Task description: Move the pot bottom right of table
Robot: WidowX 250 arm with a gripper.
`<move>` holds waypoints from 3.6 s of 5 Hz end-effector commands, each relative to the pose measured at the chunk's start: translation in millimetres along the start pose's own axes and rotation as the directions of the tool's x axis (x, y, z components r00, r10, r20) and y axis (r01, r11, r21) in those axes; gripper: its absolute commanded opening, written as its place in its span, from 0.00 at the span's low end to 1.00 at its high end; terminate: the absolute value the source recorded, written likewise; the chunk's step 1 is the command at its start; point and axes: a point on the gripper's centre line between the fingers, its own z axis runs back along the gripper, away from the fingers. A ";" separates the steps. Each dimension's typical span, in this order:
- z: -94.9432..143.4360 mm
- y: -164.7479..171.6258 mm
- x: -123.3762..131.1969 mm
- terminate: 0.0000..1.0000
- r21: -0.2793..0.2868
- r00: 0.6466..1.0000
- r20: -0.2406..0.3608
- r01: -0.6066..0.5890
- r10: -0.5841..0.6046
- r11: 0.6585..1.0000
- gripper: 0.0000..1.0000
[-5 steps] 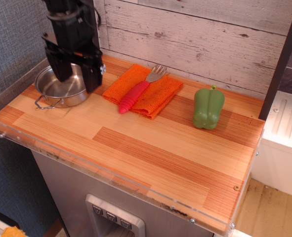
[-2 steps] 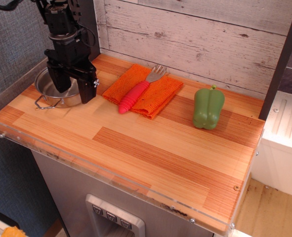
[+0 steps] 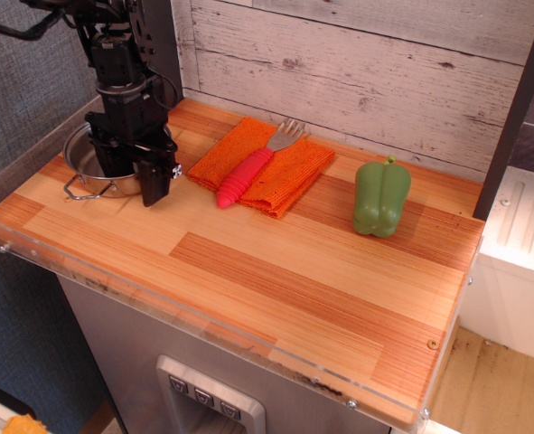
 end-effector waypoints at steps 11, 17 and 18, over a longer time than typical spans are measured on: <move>25.5 -273.4 -31.6 0.00 -0.067 0.923 -0.017 0.382 -0.384 0.922 0.00; 95.3 -253.3 -58.6 0.00 -0.017 0.945 0.159 0.292 -0.286 0.956 1.00; 109.1 -221.7 -80.3 0.00 0.020 0.985 0.154 0.079 -0.081 0.997 1.00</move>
